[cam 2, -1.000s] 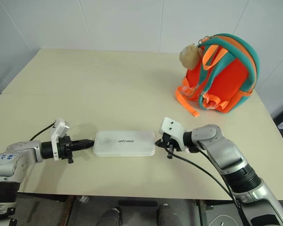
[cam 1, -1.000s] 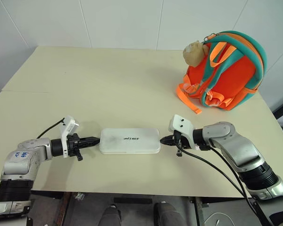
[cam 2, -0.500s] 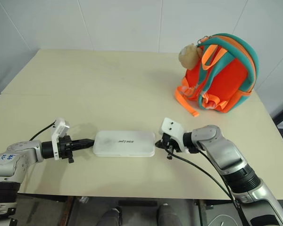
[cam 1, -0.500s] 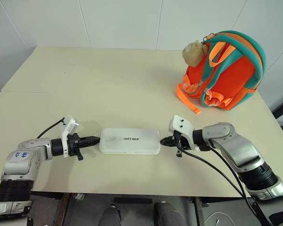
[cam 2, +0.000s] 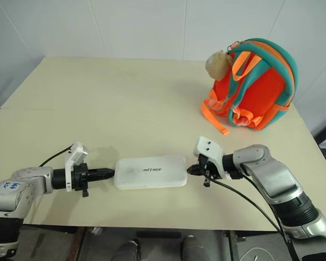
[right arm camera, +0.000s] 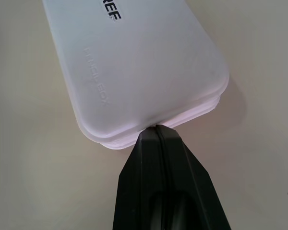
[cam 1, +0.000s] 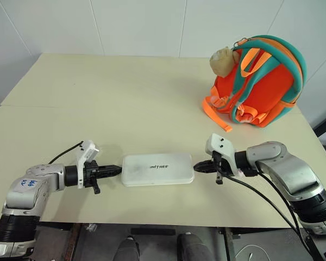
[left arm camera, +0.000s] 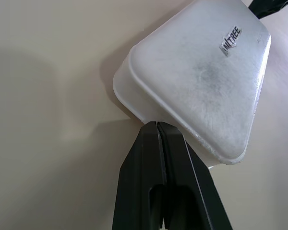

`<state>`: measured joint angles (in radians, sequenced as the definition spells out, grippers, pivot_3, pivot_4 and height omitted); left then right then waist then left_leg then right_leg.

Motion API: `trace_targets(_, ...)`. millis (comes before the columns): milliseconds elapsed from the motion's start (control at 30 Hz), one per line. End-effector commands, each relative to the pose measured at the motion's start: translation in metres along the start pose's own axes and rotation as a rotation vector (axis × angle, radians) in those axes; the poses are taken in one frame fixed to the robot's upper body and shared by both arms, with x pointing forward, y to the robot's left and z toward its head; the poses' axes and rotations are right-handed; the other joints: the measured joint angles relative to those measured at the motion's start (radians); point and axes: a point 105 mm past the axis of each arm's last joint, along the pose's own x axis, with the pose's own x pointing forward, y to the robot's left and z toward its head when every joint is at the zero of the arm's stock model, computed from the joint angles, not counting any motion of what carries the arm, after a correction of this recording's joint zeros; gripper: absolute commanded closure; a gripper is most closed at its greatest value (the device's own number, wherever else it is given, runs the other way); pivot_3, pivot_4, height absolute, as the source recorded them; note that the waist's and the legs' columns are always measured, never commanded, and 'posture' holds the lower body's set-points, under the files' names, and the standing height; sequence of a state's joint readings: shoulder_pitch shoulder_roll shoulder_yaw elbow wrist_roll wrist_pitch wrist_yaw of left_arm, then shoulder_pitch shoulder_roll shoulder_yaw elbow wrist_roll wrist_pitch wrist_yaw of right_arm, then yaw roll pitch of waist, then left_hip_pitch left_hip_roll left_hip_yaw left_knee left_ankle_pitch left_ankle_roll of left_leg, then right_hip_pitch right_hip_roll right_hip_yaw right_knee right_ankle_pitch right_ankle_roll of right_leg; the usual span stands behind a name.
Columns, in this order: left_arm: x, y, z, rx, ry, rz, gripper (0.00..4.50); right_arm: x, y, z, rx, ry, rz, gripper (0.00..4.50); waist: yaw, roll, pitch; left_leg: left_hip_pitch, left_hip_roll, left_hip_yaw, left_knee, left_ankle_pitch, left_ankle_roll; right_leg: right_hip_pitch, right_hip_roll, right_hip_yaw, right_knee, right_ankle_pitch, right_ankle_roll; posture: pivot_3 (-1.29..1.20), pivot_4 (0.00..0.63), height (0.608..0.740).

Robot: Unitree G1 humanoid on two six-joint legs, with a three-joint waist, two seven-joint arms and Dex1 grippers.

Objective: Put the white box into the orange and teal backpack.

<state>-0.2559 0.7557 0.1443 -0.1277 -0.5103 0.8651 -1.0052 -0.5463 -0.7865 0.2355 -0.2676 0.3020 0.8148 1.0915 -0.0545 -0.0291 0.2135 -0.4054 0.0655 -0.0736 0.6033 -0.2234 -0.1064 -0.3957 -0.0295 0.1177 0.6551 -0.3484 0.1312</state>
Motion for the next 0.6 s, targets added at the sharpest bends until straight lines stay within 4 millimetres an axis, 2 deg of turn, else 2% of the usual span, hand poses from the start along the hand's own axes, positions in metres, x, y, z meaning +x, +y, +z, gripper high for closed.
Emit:
trace_targets(33, 0.005, -0.018, 0.003, 0.012, -0.008, -0.066, 4.47, -0.004, 0.011, 0.012, -0.044, -0.041, 0.045, 4.49, 0.000, 0.000, 0.000, 0.000, 0.000, 0.000, 0.000, 0.000, 0.000, 0.000, 0.000, 0.000, 0.000, 0.000, 0.000, 0.00, 0.150, 0.740)
trace_targets(167, 0.002, -0.015, 0.000, 0.000, -0.001, -0.031, 4.47, -0.003, 0.012, 0.003, -0.037, -0.010, 0.042, 4.49, 0.001, 0.000, 0.000, 0.000, 0.000, 0.000, 0.000, 0.000, 0.000, 0.000, 0.000, 0.000, 0.000, 0.000, 0.000, 0.00, 0.150, 0.740)
trace_targets(600, -0.003, -0.005, 0.003, 0.015, -0.002, 0.022, 4.47, -0.003, 0.014, 0.000, -0.027, 0.004, 0.064, 4.49, 0.001, 0.000, 0.000, 0.000, 0.000, 0.000, 0.000, 0.000, 0.000, 0.000, 0.000, 0.000, 0.000, 0.000, 0.000, 0.00, 0.150, 0.740)
